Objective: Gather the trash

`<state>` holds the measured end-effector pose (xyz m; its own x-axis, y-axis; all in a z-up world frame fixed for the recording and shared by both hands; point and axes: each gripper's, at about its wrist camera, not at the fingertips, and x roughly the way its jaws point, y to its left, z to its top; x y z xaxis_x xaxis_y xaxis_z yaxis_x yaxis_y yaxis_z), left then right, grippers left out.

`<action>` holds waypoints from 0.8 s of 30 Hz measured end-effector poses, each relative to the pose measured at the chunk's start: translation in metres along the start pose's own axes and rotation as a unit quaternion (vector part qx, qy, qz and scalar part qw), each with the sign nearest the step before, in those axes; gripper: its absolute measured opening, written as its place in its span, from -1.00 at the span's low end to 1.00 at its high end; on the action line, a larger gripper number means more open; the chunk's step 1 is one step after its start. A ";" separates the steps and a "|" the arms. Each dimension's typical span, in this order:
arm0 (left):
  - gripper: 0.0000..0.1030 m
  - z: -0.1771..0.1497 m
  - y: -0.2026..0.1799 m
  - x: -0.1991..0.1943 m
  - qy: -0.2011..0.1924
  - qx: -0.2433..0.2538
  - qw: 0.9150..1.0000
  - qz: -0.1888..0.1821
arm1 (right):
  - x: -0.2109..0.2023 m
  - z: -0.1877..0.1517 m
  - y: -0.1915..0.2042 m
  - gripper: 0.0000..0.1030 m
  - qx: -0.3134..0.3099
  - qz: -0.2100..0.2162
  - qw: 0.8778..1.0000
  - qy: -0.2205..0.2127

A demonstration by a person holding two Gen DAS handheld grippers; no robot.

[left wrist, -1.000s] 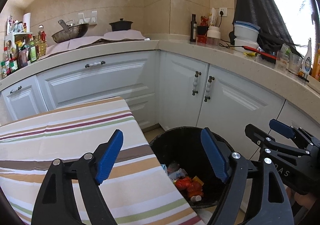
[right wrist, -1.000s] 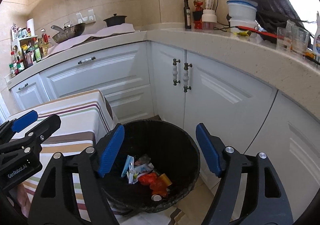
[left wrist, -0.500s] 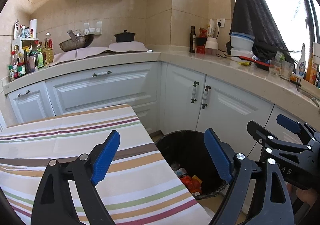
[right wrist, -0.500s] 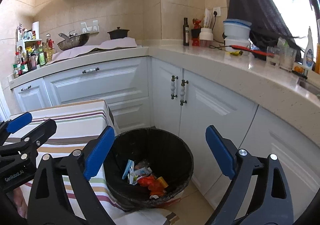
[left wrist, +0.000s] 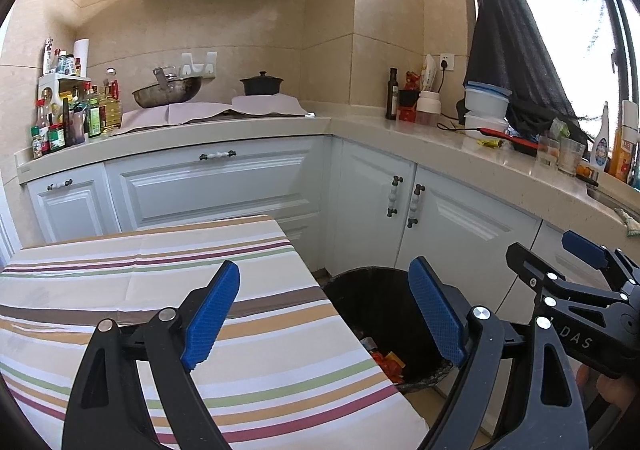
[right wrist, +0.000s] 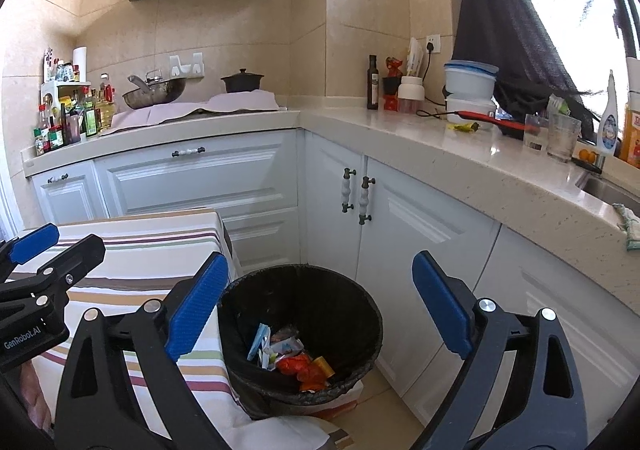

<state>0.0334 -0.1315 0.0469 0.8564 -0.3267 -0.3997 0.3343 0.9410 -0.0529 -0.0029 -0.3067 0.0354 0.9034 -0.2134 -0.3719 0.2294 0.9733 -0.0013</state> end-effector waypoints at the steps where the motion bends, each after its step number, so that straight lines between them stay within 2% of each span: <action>1: 0.63 0.000 0.001 -0.001 0.000 0.000 1.000 0.001 | -0.001 0.000 0.000 0.77 0.000 0.000 1.000 0.000; 24: 0.63 -0.004 0.008 -0.002 0.010 -0.009 1.000 0.008 | -0.003 0.001 0.000 0.77 -0.001 -0.001 1.000 -0.004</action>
<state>0.0328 -0.1231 0.0439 0.8537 -0.3107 -0.4180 0.3143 0.9473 -0.0624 -0.0055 -0.3061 0.0377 0.9054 -0.2165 -0.3653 0.2313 0.9729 -0.0035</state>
